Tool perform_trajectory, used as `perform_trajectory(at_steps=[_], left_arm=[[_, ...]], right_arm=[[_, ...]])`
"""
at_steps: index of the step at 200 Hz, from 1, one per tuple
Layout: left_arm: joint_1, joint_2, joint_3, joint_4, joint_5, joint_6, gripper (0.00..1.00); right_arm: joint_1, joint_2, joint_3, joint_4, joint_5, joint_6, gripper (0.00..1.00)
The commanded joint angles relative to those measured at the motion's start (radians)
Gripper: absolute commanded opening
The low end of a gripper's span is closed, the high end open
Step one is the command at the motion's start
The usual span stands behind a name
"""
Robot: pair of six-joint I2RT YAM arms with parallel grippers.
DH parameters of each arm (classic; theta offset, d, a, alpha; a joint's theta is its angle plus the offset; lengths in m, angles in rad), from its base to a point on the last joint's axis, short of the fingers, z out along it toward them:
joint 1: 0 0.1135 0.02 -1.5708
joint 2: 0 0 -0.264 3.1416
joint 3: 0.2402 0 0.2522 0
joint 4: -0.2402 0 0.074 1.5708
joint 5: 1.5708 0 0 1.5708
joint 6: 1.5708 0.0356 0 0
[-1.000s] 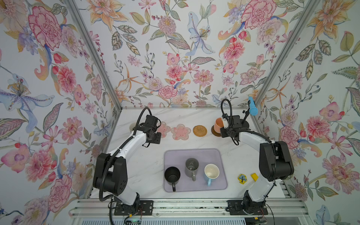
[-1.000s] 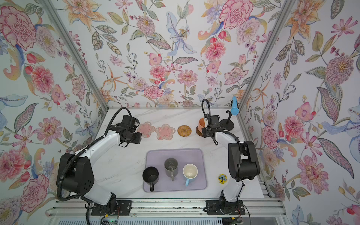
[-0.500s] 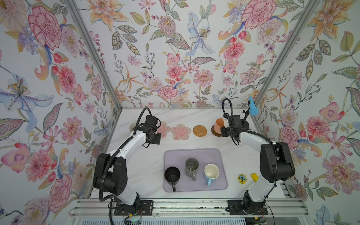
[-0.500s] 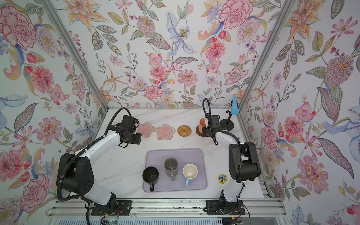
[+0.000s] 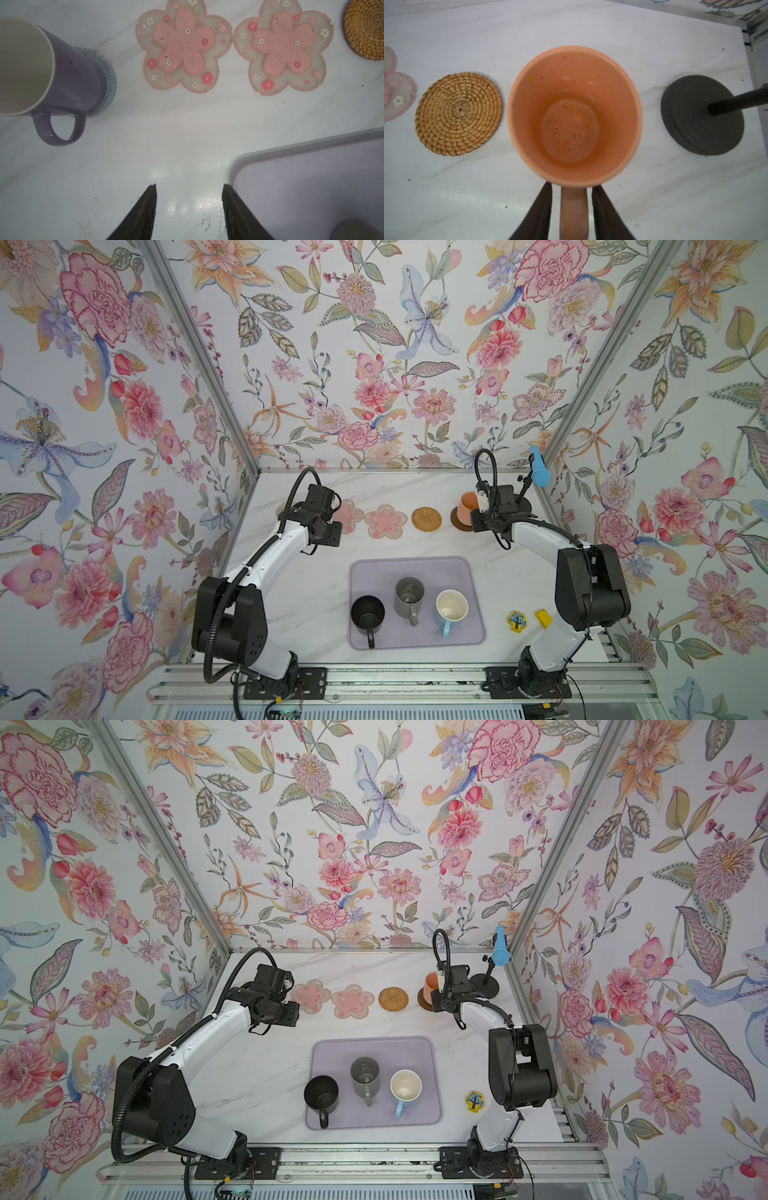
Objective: Place cups on coasters
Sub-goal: Place the cup on the coaster.
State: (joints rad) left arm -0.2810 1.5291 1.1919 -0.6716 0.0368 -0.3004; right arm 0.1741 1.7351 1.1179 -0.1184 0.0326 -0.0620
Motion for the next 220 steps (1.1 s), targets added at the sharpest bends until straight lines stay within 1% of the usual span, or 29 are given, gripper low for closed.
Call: perform_trajectory(at_steps=[1, 13, 47, 94, 111, 128, 163, 189, 220], left_arm=[[-0.004, -0.039, -0.01, -0.029, -0.027, -0.003, 0.55], [-0.004, -0.044, -0.011, -0.034, -0.028, -0.003, 0.55], [-0.005, -0.062, -0.019, -0.063, -0.048, -0.015, 0.57], [-0.005, -0.138, -0.05, -0.092, -0.059, -0.048, 0.61], [-0.006, -0.176, -0.068, -0.109, -0.074, -0.087, 0.67], [-0.011, -0.219, -0.09, -0.127, -0.065, -0.118, 0.71], [-0.076, -0.294, -0.127, -0.191, -0.085, -0.144, 0.74], [-0.131, -0.352, -0.161, -0.223, -0.042, -0.155, 0.75], [-0.209, -0.428, -0.191, -0.26, 0.022, -0.192, 0.75]], right_arm=[[0.0, -0.046, 0.007, 0.004, -0.032, 0.016, 0.39], [0.001, -0.067, -0.004, 0.02, -0.051, 0.003, 0.42], [0.002, -0.143, -0.006, 0.016, -0.052, -0.013, 0.48], [0.012, -0.261, -0.035, 0.005, -0.045, -0.01, 0.56], [0.02, -0.316, -0.059, 0.011, -0.045, -0.007, 0.58], [0.029, -0.373, -0.083, 0.011, -0.04, -0.001, 0.59], [0.055, -0.478, -0.104, -0.037, -0.031, 0.029, 0.65], [0.08, -0.543, -0.112, -0.085, -0.008, 0.046, 0.67], [0.099, -0.565, -0.093, -0.181, 0.024, 0.09, 0.67]])
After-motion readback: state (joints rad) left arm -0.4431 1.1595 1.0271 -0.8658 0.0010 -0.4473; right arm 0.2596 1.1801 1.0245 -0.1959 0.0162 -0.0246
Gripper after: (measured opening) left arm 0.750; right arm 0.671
